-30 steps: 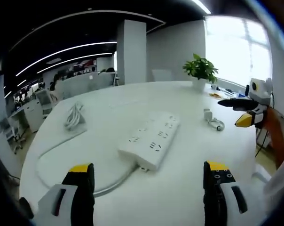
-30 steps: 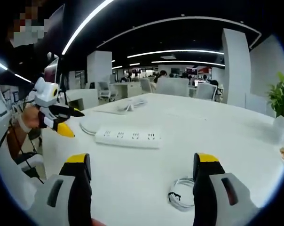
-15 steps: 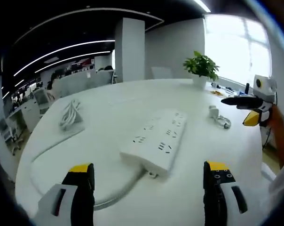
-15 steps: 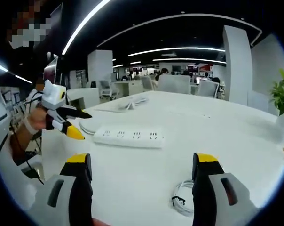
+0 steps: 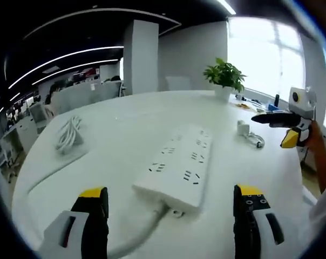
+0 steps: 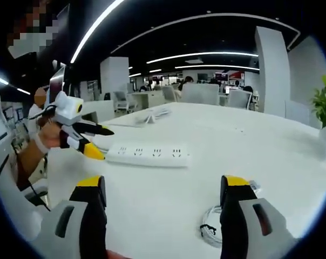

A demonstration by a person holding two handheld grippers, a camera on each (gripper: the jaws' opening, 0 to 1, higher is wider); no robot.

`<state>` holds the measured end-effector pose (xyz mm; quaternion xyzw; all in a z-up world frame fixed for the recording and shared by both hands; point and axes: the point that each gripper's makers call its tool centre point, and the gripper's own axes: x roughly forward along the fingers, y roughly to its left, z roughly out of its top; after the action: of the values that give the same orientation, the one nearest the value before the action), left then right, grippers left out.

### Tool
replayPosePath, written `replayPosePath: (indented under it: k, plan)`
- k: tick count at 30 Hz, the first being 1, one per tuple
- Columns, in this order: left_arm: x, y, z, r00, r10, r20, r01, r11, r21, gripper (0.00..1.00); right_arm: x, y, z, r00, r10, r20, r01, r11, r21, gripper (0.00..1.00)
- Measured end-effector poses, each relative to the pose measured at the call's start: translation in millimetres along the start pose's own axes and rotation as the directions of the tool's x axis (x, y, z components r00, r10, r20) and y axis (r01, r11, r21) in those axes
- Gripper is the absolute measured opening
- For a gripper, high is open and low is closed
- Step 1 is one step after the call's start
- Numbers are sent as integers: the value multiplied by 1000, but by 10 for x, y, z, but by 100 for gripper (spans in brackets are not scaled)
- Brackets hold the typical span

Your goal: Straighten the power strip on the desk, plug the charger into it

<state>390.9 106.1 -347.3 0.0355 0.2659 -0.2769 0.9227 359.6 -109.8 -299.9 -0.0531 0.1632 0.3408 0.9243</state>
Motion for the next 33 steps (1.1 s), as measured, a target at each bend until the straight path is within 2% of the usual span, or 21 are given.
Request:
replayPosePath:
  k: [7, 11, 17, 26, 33]
  plan:
    - [165, 75, -92, 1000, -5, -4, 5, 999, 37, 96, 18, -26, -24, 1000, 4, 0, -4, 1000, 11, 85]
    - [210, 45, -37, 999, -39, 31, 37, 998, 56, 96, 37, -16, -48, 1000, 18, -2, -18, 1000, 19, 85]
    - [305, 0, -45, 997, -68, 27, 64, 990, 128, 96, 83, -25, -83, 1000, 28, -2, -28, 999, 39, 84]
    - [442, 59, -80, 995, -94, 22, 91, 989, 115, 92, 137, -18, -133, 999, 42, -13, -42, 998, 54, 84]
    - [425, 100, -51, 994, -92, 56, 85, 988, 127, 86, 222, -12, -176, 998, 57, -27, -55, 997, 58, 83]
